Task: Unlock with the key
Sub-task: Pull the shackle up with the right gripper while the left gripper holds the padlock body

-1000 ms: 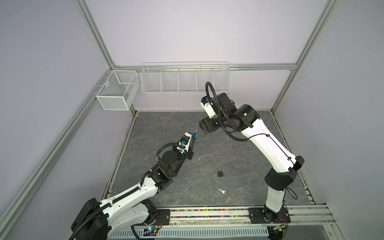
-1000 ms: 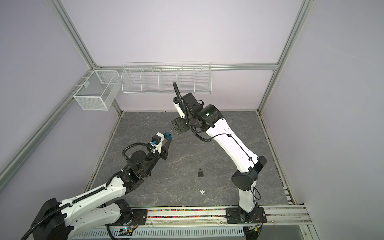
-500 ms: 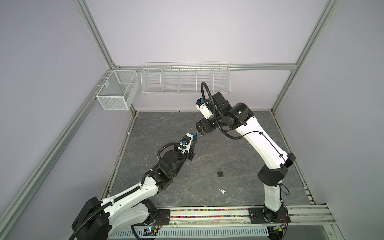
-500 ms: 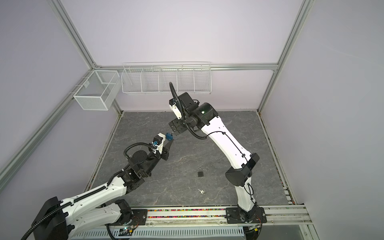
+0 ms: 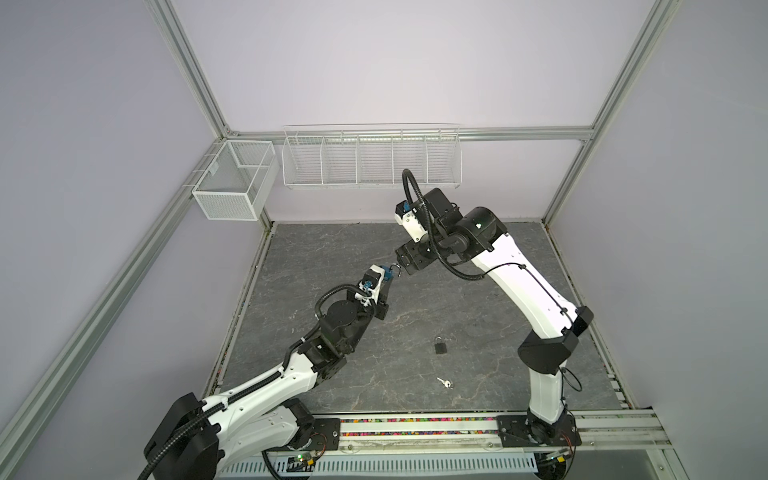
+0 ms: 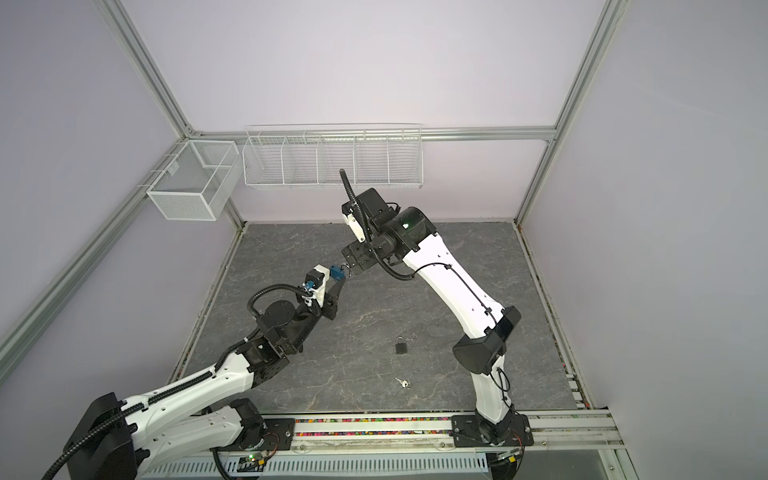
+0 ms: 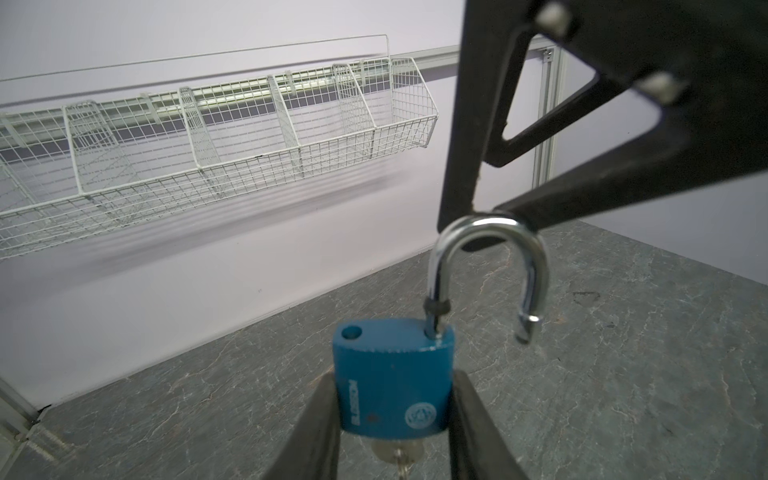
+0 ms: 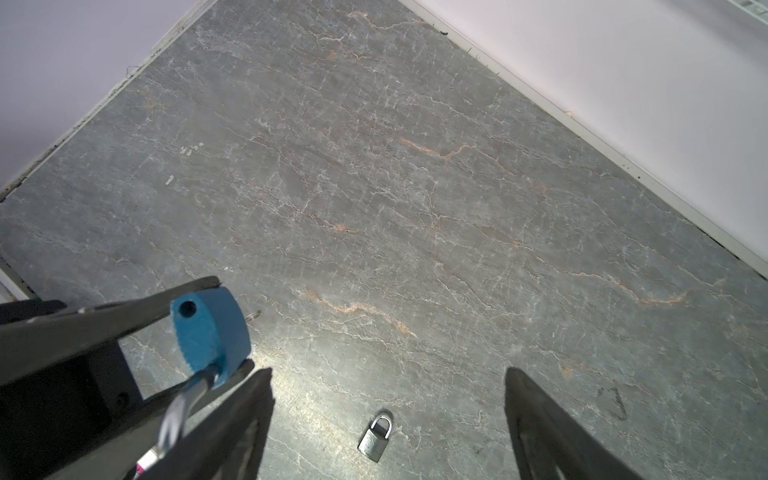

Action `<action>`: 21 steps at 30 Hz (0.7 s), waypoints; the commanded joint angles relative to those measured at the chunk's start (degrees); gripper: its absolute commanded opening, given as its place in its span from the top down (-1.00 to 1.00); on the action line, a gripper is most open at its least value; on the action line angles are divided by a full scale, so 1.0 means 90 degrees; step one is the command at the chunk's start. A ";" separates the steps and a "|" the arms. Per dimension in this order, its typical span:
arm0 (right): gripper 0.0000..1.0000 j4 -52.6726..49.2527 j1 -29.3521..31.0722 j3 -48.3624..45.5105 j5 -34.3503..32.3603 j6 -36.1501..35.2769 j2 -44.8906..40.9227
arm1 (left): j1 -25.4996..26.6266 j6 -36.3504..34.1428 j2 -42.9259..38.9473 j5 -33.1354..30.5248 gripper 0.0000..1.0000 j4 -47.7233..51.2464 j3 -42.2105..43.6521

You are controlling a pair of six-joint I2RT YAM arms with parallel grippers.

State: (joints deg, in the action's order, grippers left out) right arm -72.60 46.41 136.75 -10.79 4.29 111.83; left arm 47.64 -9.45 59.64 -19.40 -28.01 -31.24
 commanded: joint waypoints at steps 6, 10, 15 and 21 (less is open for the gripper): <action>-0.76 0.0715 -0.0063 -0.1283 0.0347 0.0327 -0.1044 | -0.0014 0.0765 -0.0064 -0.0717 1.00 0.0870 -0.0351; -0.76 0.1074 0.0309 -0.1613 0.0411 0.0265 -0.1127 | -0.0019 0.0982 -0.0066 -0.0756 1.00 0.1111 -0.0461; -0.76 0.1157 0.0315 -0.1598 0.0574 0.0349 -0.0876 | -0.0013 0.1058 -0.0069 -0.0682 1.00 0.1232 -0.0571; -0.76 0.1231 0.0305 -0.1456 0.0740 0.0349 -0.0611 | -0.0015 0.1068 -0.0199 -0.0580 1.00 0.1266 -0.0563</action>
State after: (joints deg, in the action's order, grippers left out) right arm -62.78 49.36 123.04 -5.58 6.87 104.88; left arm 47.64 -0.64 59.24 -25.04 -15.94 -34.30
